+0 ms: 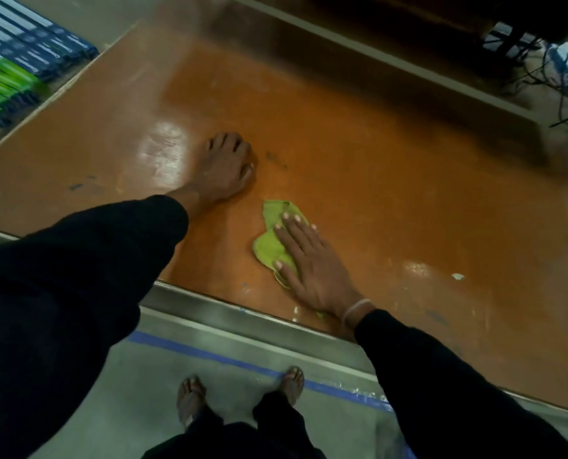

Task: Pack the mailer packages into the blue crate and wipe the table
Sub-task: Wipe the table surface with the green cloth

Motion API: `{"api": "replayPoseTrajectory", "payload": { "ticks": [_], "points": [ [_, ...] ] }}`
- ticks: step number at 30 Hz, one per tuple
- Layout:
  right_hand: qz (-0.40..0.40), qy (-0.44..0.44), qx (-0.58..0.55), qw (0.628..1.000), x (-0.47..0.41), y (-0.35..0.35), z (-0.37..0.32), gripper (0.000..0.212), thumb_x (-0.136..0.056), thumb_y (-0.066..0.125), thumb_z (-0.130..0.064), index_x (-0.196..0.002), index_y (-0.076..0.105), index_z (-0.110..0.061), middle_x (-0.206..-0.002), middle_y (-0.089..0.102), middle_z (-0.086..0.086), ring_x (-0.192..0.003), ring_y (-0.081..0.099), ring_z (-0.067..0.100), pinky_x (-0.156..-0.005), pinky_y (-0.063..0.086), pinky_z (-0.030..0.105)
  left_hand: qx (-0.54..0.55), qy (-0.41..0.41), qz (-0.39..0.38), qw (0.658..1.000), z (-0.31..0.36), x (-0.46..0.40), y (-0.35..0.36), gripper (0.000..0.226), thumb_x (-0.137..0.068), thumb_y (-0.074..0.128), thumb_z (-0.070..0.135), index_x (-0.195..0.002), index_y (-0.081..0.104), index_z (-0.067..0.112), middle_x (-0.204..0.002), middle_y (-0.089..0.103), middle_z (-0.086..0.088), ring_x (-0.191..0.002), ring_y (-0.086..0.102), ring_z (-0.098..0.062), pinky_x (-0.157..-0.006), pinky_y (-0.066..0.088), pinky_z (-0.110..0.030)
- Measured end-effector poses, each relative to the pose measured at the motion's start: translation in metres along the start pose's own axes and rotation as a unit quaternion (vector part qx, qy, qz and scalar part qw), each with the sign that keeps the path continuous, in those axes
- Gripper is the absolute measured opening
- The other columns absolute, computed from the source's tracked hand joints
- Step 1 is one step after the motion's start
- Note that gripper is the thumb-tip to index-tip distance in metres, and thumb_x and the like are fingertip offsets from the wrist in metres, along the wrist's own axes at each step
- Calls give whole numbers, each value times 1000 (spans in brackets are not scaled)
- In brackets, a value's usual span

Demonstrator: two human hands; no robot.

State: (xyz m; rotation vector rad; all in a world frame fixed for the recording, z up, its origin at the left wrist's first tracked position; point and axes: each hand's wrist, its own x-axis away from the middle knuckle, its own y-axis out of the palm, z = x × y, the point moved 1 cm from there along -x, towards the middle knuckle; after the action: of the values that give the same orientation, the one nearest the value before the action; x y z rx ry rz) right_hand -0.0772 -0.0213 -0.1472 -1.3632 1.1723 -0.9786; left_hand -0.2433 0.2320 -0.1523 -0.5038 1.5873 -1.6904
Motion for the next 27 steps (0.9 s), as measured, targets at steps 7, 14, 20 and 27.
{"api": "replayPoseTrajectory", "payload": {
  "ticks": [7,14,20,27],
  "points": [
    [54,244,-2,968,13,4,-39,65,-104,28,-51,-158,26,-16,-167,13,7,-155,5,21,-123,16,48,30,-27,24,999,-21,13,-2,51,-95,36,45,-126,52,8,-131,49,-18,-120,44,-38,-96,37,-52],
    [34,177,0,984,9,4,-35,63,-105,31,-51,-159,21,-21,-168,11,2,-155,5,18,-123,16,47,39,-28,30,998,-22,15,-4,50,-95,37,44,-125,54,8,-130,49,-19,-118,45,-38,-95,39,-51],
    [13,71,-8,997,-7,7,-62,62,-105,34,-47,-159,22,-18,-168,11,4,-156,2,19,-125,11,45,33,-26,35,999,-21,15,-7,49,-94,38,44,-123,56,8,-130,50,-19,-116,45,-37,-93,38,-50],
    [51,313,-10,948,-54,9,5,66,-104,23,-54,-158,24,-17,-167,15,6,-155,7,22,-125,10,47,43,-36,38,998,-22,13,-6,44,-95,43,42,-123,56,11,-129,50,-16,-116,45,-36,-94,37,-49]
  ]
}}
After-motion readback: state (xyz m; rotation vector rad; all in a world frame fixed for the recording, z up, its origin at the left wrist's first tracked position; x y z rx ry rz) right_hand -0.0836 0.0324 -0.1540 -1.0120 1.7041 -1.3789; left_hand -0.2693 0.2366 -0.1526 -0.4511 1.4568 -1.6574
